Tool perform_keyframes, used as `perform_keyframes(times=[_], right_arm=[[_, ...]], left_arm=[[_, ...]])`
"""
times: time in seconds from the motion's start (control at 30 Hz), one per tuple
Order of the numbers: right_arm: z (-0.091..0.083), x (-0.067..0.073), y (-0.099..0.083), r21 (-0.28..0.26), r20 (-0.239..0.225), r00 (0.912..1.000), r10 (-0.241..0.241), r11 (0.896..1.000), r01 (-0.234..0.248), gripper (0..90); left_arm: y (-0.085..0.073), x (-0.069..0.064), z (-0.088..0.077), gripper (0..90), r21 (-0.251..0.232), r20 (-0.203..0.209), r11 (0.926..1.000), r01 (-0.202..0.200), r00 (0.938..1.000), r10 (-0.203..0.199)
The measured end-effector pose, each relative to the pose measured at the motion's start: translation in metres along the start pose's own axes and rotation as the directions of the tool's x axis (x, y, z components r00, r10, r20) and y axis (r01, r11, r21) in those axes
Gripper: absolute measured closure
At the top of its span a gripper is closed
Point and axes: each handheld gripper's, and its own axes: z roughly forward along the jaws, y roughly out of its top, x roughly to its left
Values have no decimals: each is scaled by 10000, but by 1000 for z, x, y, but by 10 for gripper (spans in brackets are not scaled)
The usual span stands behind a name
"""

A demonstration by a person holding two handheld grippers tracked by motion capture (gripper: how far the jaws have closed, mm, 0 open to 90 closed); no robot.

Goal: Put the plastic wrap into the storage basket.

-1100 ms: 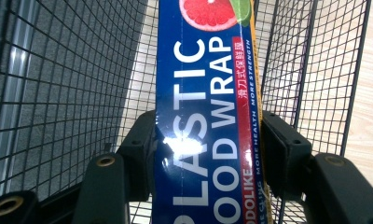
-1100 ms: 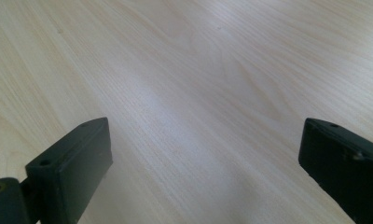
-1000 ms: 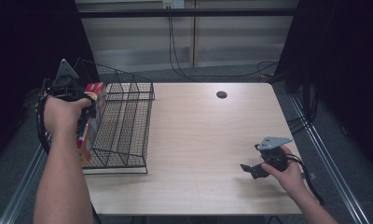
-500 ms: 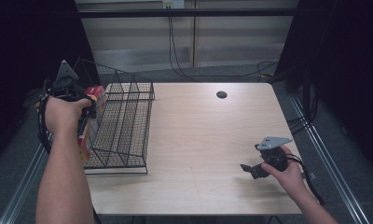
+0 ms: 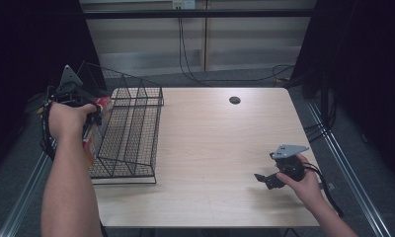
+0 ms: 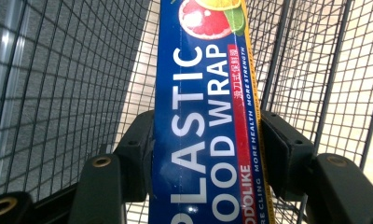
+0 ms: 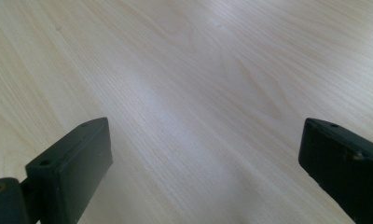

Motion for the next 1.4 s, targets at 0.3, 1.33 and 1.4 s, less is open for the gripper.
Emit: perform_keyframes(times=[0.3,1.33,1.4], right_arm=[[0,-1,0,30,-56,10000,44,10000,-43,24],[-4,1,-1,-31,63,10000,51,10000,-51,23],[-5,1,-1,-74,-25,10000,89,9999,-89,23]], left_arm=[[4,1,6,417,-20,-146,9999,130,9998,-130],[-14,-49,-22,236,-1289,1819,9879,-867,9772,1095],[-16,-52,-21,234,-1324,1819,9864,-970,9759,1204]])
